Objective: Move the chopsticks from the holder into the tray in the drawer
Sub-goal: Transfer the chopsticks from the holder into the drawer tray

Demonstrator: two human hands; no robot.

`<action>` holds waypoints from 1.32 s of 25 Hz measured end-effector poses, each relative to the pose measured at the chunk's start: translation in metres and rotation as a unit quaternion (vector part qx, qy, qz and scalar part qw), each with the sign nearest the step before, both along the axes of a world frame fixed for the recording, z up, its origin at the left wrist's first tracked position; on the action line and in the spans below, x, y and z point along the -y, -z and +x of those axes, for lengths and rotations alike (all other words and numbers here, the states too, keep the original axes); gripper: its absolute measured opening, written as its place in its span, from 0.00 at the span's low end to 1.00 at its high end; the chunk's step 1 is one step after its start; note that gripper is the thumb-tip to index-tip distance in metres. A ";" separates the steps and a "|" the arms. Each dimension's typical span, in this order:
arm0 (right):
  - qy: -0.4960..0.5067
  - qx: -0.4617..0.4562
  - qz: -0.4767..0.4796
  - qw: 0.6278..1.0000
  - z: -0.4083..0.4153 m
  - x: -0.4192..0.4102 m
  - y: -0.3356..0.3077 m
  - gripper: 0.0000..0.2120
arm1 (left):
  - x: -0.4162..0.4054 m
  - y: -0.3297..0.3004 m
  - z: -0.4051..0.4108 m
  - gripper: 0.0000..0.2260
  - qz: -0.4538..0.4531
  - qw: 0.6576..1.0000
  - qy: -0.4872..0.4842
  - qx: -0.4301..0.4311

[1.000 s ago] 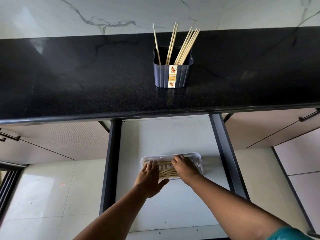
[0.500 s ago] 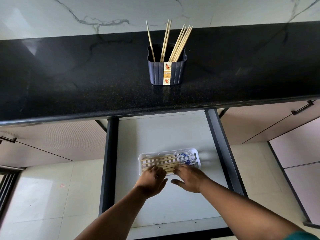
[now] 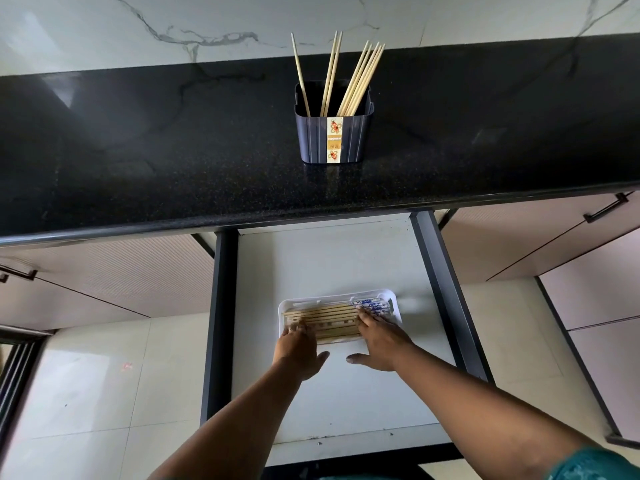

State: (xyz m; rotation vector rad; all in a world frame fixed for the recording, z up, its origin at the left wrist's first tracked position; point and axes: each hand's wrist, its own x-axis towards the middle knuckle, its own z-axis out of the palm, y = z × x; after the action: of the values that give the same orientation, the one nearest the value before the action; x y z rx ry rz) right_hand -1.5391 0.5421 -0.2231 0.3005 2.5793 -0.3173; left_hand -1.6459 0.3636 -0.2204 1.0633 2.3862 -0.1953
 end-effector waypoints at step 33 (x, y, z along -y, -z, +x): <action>-0.039 -0.053 -0.003 0.998 0.007 0.000 0.000 0.22 | 0.009 0.002 0.009 0.16 0.111 0.993 -0.015 0.019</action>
State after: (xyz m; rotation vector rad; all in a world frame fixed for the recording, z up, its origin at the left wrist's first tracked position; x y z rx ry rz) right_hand -1.5323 0.5420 -0.2228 0.1837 2.6847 -0.3203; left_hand -1.6372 0.3550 -0.2227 1.1171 2.4290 0.1043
